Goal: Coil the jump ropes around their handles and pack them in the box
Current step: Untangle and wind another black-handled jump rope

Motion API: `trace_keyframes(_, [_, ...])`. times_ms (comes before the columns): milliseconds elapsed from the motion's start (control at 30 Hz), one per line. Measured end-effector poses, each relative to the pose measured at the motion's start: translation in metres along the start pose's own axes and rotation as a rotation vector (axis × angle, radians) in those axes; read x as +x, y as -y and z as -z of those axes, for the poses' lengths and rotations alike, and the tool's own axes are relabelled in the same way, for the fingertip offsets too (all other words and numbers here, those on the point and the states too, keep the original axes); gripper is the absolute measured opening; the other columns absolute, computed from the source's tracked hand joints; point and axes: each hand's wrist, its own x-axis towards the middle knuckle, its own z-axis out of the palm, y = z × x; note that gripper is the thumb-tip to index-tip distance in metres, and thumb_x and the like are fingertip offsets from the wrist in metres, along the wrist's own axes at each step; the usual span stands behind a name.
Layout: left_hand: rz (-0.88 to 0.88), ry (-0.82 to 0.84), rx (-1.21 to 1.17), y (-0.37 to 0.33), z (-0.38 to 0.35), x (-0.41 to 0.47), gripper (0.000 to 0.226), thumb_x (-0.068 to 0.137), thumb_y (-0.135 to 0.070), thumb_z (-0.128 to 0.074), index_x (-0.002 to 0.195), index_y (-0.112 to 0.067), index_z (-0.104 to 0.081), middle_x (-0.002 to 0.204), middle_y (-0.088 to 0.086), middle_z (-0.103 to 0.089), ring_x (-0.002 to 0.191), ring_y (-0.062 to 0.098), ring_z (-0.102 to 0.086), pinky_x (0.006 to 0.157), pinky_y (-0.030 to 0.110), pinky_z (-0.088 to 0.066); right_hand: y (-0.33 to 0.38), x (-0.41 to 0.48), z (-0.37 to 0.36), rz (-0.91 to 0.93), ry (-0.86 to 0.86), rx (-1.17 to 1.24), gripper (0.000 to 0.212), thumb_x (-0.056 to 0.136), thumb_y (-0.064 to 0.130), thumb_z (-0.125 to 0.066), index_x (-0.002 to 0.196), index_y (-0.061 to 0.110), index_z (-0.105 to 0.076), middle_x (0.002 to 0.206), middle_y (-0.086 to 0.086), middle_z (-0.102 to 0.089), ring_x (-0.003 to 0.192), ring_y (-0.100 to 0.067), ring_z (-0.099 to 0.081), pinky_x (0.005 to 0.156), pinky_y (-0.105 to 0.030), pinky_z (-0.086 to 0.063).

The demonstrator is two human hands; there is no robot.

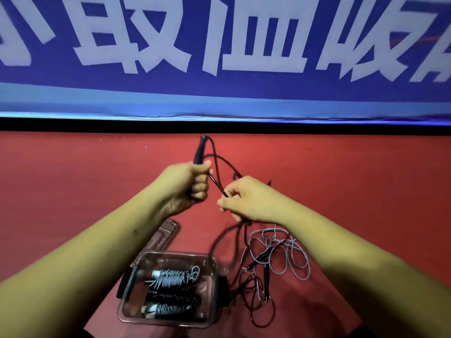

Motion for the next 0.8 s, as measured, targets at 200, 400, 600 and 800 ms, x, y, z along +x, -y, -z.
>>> trace_keyframes(200, [-0.276, -0.239, -0.162, -0.034, 0.027, 0.008, 0.032, 0.104, -0.015, -0.042, 0.072, -0.016, -0.042, 0.039, -0.011, -0.024, 0.031, 0.003, -0.021, 0.036, 0.016, -0.016, -0.026, -0.006, 0.025, -0.244, 0.179, -0.074, 0.058, 0.094, 0.058, -0.047, 0.065, 0.010, -0.060, 0.058, -0.008, -0.063, 0.047, -0.016, -0.053, 0.060, -0.023, -0.047])
trace_keyframes(400, [-0.118, -0.271, -0.054, -0.041, 0.058, 0.011, 0.036, 0.105, -0.031, -0.041, 0.070, -0.023, -0.036, 0.040, -0.011, -0.023, 0.031, 0.002, -0.020, 0.035, 0.015, -0.015, -0.029, -0.010, 0.030, -0.079, 0.056, 0.197, 0.049, 0.101, 0.043, -0.045, 0.064, 0.012, -0.051, 0.053, 0.000, -0.043, 0.048, -0.016, -0.038, 0.054, -0.026, -0.036])
trace_keyframes(600, [0.117, -0.164, 0.354, 0.010, 0.020, 0.005, 0.031, 0.101, -0.017, -0.052, 0.072, -0.017, -0.041, 0.044, -0.006, -0.031, 0.033, 0.006, -0.025, 0.042, 0.019, -0.023, -0.016, 0.001, 0.019, -0.165, -0.221, 0.402, 0.035, 0.104, 0.027, -0.043, 0.076, 0.010, -0.055, 0.055, 0.003, -0.040, 0.045, -0.010, -0.030, 0.044, -0.022, -0.027])
trace_keyframes(800, [-0.029, -0.152, 0.613, 0.018, 0.005, 0.000, 0.022, 0.101, -0.020, -0.055, 0.093, -0.001, -0.061, 0.047, -0.004, -0.031, 0.034, 0.010, -0.025, 0.039, 0.014, -0.020, -0.018, 0.007, 0.015, -0.233, -0.257, 0.422, 0.033, 0.103, 0.020, -0.042, 0.076, 0.011, -0.058, 0.054, 0.002, -0.040, 0.041, -0.010, -0.029, 0.042, -0.018, -0.023])
